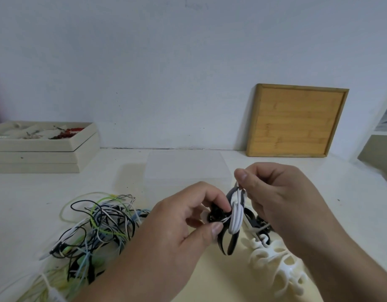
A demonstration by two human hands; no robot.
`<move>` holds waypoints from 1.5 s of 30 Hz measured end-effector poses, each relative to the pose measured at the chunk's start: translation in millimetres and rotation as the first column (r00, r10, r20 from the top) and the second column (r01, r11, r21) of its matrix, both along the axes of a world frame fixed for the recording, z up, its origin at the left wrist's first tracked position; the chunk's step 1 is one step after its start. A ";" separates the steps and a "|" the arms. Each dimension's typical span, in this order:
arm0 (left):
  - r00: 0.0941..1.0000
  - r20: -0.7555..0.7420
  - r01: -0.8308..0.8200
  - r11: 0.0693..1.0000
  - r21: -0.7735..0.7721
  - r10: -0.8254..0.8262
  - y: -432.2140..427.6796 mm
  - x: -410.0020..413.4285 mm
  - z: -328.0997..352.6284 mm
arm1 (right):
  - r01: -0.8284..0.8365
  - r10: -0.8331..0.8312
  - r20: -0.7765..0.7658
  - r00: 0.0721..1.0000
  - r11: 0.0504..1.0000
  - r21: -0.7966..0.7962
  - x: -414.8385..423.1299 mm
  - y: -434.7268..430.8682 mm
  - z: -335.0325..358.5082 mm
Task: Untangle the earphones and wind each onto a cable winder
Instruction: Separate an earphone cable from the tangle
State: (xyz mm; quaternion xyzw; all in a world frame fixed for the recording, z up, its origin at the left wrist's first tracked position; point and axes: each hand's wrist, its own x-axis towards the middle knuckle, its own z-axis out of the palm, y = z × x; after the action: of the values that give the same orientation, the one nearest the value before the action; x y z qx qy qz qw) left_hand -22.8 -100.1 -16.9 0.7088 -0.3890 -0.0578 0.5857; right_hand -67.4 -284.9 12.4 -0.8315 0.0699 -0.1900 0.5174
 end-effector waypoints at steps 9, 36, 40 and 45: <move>0.986 -0.154 -0.117 0.928 -0.354 0.066 -1.8 3.0 6.9 | -0.260 0.275 -0.259 0.926 0.961 0.091 8.9 17.8 -20.2; 0.910 0.148 -0.384 0.922 -0.045 0.386 3.0 8.0 -2.9 | -0.465 0.453 -0.149 0.879 0.883 -0.063 -1.4 18.5 -6.1; 0.896 0.248 -0.386 0.922 0.020 0.369 1.3 5.8 -0.9 | -0.381 0.378 -0.065 0.923 0.924 -0.026 -5.0 13.2 -0.2; 0.925 0.230 -0.319 0.947 0.040 0.302 2.0 6.1 -2.5 | -0.205 0.205 -0.003 0.979 0.979 0.015 -6.0 7.8 5.2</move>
State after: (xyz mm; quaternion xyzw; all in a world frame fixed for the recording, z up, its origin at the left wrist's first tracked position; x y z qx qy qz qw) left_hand -16.7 -98.1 -19.4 0.7854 -0.3319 0.1002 0.5129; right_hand -73.4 -277.1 17.7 -0.8307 -0.0137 -0.1332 0.5403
